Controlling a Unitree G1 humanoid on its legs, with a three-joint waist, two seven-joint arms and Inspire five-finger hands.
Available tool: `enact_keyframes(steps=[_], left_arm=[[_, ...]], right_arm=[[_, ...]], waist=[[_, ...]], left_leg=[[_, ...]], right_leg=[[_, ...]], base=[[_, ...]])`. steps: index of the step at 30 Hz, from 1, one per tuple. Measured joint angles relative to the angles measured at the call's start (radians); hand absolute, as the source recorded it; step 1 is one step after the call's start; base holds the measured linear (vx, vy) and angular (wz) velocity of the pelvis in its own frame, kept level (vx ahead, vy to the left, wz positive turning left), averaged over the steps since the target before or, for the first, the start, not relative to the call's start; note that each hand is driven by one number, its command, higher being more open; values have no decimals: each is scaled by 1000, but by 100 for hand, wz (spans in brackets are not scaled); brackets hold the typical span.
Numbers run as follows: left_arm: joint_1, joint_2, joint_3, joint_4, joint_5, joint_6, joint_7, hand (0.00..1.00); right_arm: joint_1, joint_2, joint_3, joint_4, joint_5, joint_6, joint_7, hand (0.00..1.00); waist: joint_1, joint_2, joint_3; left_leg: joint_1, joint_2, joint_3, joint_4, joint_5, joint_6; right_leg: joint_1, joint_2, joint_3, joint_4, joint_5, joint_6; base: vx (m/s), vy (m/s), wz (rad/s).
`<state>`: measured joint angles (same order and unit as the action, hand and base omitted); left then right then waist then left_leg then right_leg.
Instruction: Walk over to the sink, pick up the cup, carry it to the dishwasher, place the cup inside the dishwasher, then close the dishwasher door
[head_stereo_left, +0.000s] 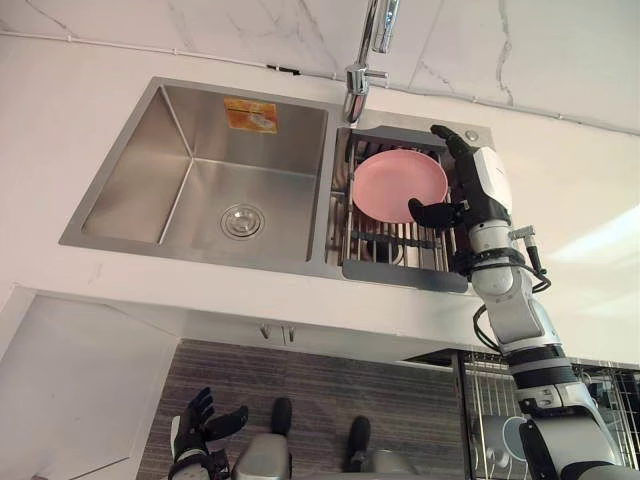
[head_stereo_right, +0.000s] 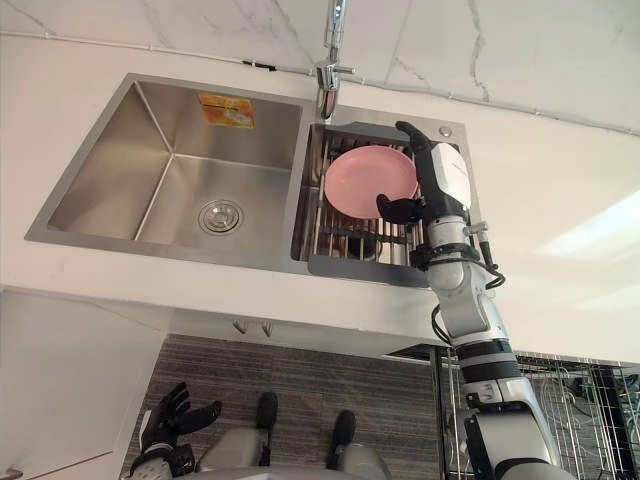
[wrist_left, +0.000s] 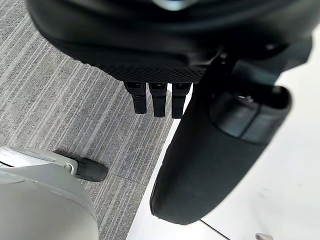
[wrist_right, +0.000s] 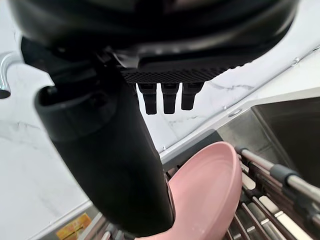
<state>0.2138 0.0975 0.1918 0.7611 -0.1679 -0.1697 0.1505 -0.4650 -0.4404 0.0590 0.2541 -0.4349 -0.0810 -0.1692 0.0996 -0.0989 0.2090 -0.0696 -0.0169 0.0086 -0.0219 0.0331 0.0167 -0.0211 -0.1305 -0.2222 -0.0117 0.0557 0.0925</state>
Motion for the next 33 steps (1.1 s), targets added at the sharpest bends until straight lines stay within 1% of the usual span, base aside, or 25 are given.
enact_keyframes(steps=[3, 8, 11, 16, 20, 24, 29, 32, 33], left_arm=[[-4, -2, 0, -14, 0, -6, 0, 90], [-5, -12, -3, -11, 0, -6, -3, 90], [-6, -15, -5, -11, 0, -7, -4, 90], [-5, -16, -5, -9, 0, -8, -4, 90], [-7, -15, -2, -7, 0, -9, -2, 90], [-16, -15, -2, -7, -1, -10, 1, 90], [-48, -15, -3, -5, -11, -11, 6, 90], [-54, -18, -3, -5, -14, -12, 8, 90], [-56, -20, -4, -5, -21, -12, 11, 90]], right_arm=[[-15, -6, 5, 10, 0, 0, 15, 90], [-18, -29, 37, 18, -4, 1, 32, 90], [-16, -29, 49, 38, -43, 1, 48, 90], [-11, -29, 66, 53, -117, 12, 52, 90], [-18, -32, 64, 52, -198, 25, 31, 90], [-46, -35, 64, 63, -274, 58, -32, 90], [-125, -35, 60, 93, -316, 93, -85, 90], [-147, -35, 60, 104, -344, 102, -102, 90], [-162, -35, 60, 120, -345, 103, -104, 30]], waist=[[1, 2, 13], [-4, 19, 27], [-5, 27, 38], [-5, 31, 48], [-5, 30, 58], [-3, 32, 68], [-1, 34, 93], [0, 35, 95], [1, 36, 96]], left_leg=[[-12, 1, 0, 28, -14, -2], [-17, 1, 2, 44, -20, -2], [-17, 1, 2, 46, -19, -1], [-18, 0, 1, 40, -15, -5], [-32, 0, -1, 21, 2, -2], [-42, 0, -9, 13, 12, 0], [-64, -1, -25, 4, 29, -3], [-69, -1, -29, -3, 37, -2], [-70, -1, -31, -3, 37, -2]], right_leg=[[3, 0, 0, 0, 0, 0], [1, 0, 1, 5, 0, 0], [0, -1, 1, 9, 0, 0], [-2, -1, 0, 10, 0, 1], [-24, -2, -1, 11, -1, 1], [-32, -1, -8, 11, -2, -1], [-49, -1, -27, 9, -4, -5], [-54, 0, -33, 9, -4, -5], [-54, 0, -34, 9, -4, -5]], base=[[0, 0, 0], [-14, 0, -1], [-46, 0, 0], [-53, -3, 1], [-62, -8, 2], [-36, -8, 6], [-24, -9, 10], [14, -6, 7], [19, 3, 5]])
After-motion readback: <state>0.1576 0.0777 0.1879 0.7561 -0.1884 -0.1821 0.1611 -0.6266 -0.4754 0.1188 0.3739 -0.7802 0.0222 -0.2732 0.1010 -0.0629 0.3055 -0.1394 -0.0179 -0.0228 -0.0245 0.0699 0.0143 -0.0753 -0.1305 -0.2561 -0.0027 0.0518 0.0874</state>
